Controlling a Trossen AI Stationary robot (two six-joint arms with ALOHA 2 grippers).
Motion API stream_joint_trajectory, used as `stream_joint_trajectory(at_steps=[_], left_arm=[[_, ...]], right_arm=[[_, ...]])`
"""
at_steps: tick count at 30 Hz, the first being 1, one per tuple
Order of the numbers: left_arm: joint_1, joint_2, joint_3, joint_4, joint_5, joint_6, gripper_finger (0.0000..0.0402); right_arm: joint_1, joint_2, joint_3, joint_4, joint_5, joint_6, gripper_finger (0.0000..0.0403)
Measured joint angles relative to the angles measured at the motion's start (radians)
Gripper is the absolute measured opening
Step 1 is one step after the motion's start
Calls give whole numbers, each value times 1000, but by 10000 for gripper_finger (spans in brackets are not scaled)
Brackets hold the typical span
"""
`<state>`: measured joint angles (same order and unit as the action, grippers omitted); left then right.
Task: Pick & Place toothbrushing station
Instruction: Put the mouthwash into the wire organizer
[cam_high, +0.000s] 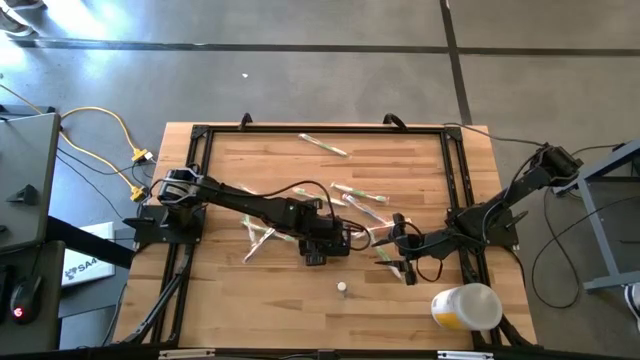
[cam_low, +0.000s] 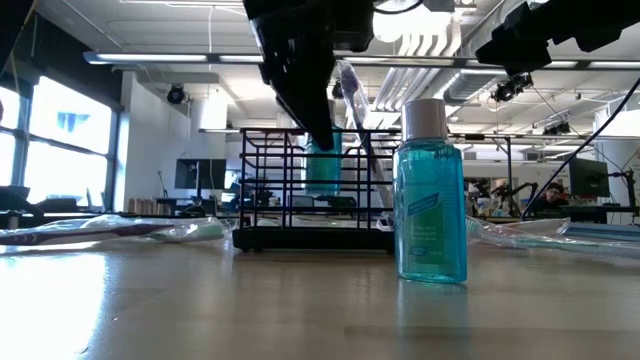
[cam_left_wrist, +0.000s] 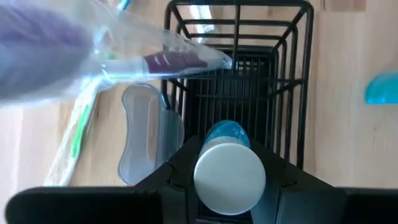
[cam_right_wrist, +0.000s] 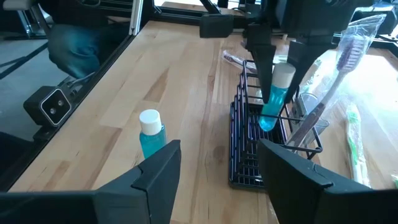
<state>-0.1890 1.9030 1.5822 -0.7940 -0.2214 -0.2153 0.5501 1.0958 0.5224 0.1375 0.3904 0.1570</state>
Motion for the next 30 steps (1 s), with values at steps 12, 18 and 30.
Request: stream_joint_trajectory(at_steps=[12, 18, 30], left_arm=[[5, 0, -73, 71, 5, -1, 86], [43, 0, -74, 70, 71, -3, 86], [51, 0, -74, 108, 116, 0, 104]], right_arm=[[0, 0, 0, -8, 0, 0, 204], [0, 0, 0, -8, 0, 0, 204], [0, 0, 0, -8, 0, 0, 204]])
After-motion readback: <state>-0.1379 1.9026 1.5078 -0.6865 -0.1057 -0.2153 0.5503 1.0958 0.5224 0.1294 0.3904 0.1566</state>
